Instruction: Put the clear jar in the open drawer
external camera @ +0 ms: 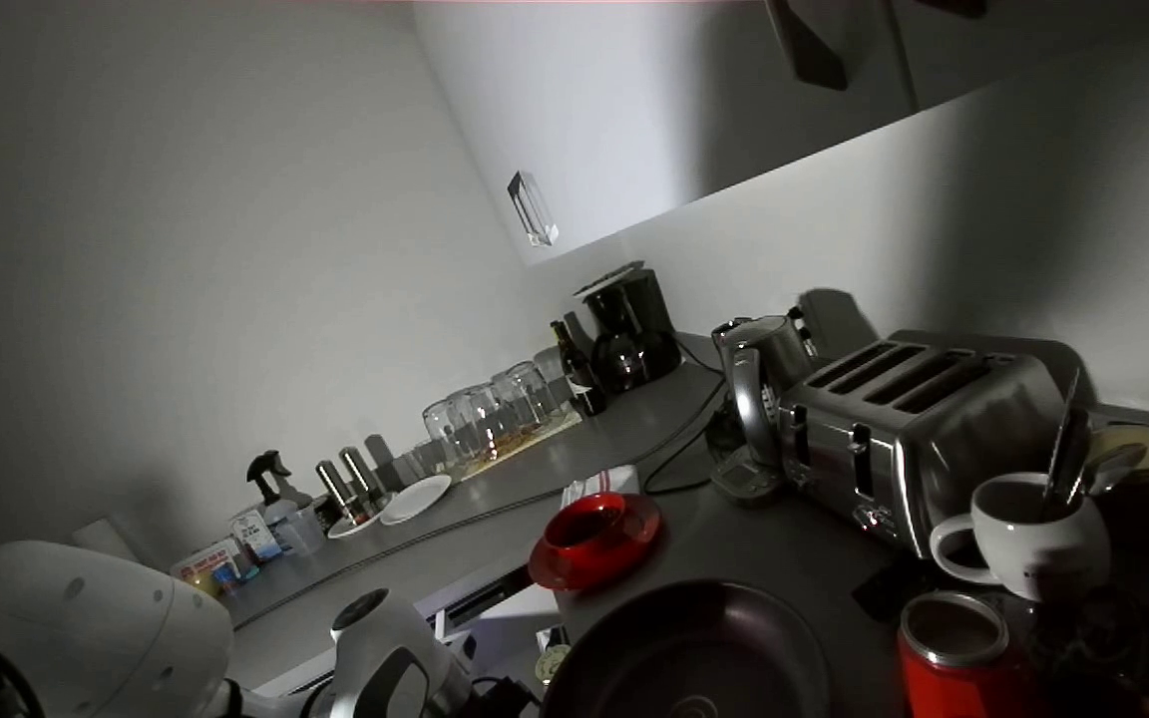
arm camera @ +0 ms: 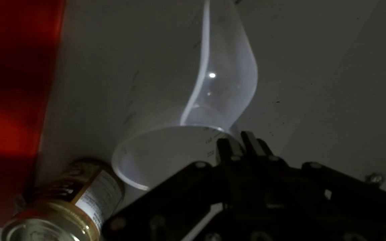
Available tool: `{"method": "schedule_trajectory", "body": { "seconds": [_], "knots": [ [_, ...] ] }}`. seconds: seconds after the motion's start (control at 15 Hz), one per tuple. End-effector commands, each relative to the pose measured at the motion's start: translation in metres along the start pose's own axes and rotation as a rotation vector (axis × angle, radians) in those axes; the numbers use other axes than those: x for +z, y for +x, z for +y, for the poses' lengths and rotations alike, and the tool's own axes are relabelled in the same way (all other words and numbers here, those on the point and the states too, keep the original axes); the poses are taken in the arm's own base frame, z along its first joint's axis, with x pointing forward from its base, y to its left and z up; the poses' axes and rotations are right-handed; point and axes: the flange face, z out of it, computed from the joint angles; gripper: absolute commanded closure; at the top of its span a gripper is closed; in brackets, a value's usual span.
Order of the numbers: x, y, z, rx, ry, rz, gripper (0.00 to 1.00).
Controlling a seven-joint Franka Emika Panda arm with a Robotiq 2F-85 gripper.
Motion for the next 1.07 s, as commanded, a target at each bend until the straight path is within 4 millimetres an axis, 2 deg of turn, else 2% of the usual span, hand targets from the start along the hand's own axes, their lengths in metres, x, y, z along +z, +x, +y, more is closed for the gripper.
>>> {"method": "schedule_trajectory", "body": {
  "seconds": [0.0, 0.13, 0.67, 1.0],
  "knots": [
    [-0.0019, -0.0007, -0.0002, 0.008, 0.002, 0.006, 0.68],
    [-0.0034, -0.0014, -0.0004, 0.01, 0.001, 0.01, 0.6],
    [-0.0052, -0.0024, -0.002, 0.011, -0.004, 0.012, 0.02],
    [-0.0069, -0.0006, -0.0047, 0.006, -0.009, 0.014, 0.0]
  ]
}}
